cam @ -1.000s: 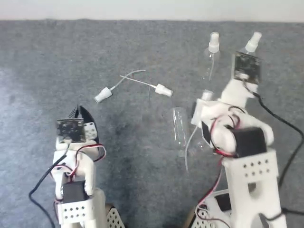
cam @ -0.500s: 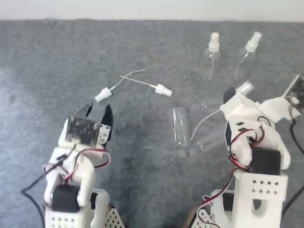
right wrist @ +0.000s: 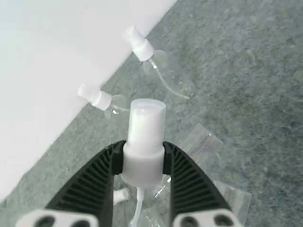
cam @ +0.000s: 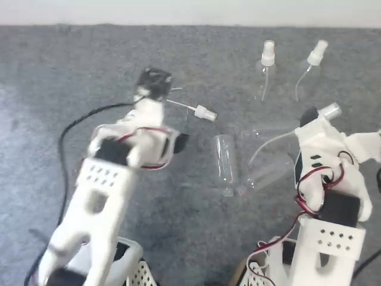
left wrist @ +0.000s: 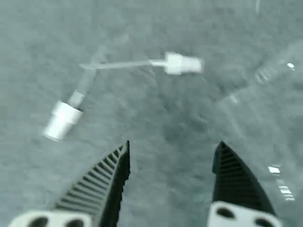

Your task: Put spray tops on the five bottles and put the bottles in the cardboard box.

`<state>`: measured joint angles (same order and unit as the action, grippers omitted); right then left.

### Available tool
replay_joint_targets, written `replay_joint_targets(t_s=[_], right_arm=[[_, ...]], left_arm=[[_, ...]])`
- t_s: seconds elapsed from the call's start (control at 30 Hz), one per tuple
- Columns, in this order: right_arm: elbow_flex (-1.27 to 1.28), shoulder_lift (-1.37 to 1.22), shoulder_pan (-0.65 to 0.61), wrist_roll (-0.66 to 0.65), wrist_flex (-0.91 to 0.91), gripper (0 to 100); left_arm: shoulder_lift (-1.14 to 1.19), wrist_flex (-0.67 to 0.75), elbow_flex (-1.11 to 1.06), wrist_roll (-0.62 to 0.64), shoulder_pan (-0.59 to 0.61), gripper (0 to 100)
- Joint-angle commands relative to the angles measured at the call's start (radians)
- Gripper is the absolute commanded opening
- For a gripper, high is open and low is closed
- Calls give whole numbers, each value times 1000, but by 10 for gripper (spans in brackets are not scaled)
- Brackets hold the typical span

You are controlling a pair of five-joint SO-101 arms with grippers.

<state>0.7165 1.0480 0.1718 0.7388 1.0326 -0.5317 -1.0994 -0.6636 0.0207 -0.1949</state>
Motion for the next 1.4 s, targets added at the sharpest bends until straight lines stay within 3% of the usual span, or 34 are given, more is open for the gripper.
replay_joint_targets(t_s=[0.0, 0.27, 0.67, 1.03, 1.17, 1.37], right_arm=[[-12, 28, 35, 17, -24, 6], [-12, 28, 51, 17, -25, 6], [-12, 28, 70, 18, -25, 6], [-12, 28, 70, 18, -25, 6], [-12, 28, 70, 18, -25, 6], [-12, 25, 67, 18, -24, 6]], left_arm=[[169, -31, 151, 132, -84, 269], [477, -135, 395, 321, -187, 269], [677, -91, 493, 476, -316, 269], [830, 28, 496, 471, -292, 258], [878, 41, 510, 468, -287, 176], [888, -34, 561, 468, -196, 146]])
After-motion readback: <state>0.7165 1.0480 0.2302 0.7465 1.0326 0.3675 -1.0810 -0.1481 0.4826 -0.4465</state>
